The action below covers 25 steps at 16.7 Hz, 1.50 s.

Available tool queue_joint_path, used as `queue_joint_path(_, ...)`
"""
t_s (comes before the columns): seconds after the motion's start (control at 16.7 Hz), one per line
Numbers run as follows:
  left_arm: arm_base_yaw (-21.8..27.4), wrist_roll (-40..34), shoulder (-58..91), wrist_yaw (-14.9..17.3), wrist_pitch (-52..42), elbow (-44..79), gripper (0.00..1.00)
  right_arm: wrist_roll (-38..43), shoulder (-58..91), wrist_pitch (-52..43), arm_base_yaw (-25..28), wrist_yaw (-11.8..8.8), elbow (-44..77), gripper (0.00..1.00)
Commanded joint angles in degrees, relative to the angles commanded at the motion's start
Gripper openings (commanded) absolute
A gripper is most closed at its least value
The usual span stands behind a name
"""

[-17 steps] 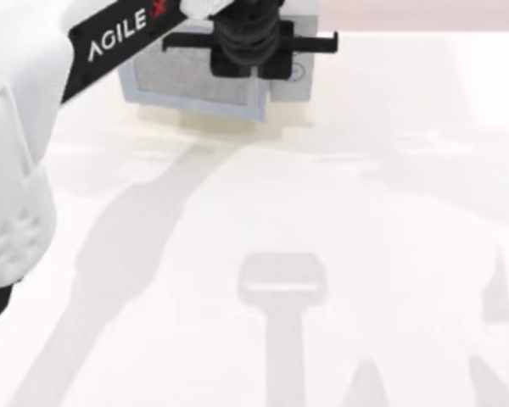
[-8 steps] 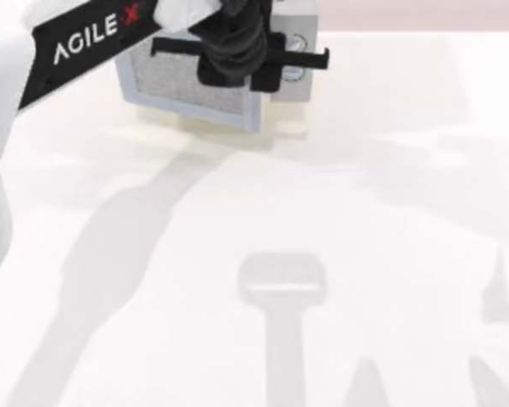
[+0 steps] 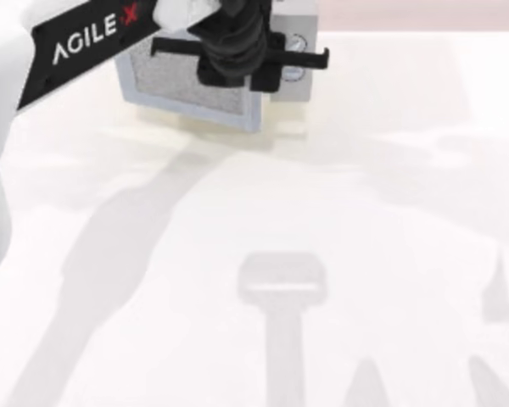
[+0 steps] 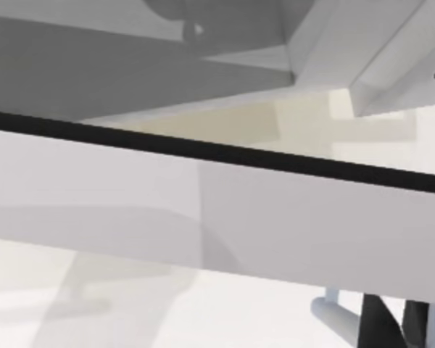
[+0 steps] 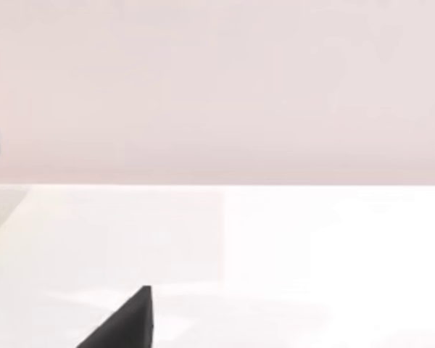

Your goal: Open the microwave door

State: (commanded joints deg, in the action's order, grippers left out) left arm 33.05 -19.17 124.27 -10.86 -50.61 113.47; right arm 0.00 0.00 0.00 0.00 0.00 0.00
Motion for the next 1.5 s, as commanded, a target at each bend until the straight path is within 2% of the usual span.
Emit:
queue_joint_path(0.9,0.00,0.00,0.00,0.00,0.00,0.00,0.00,0.00,0.00,0.00,0.00,0.00,0.00,1.00)
queue_joint_path(1.5,-1.11,6.44,-5.81,3.48,4.31,-9.10,0.00,0.00,0.00,0.00,0.00,0.00,0.00,1.00)
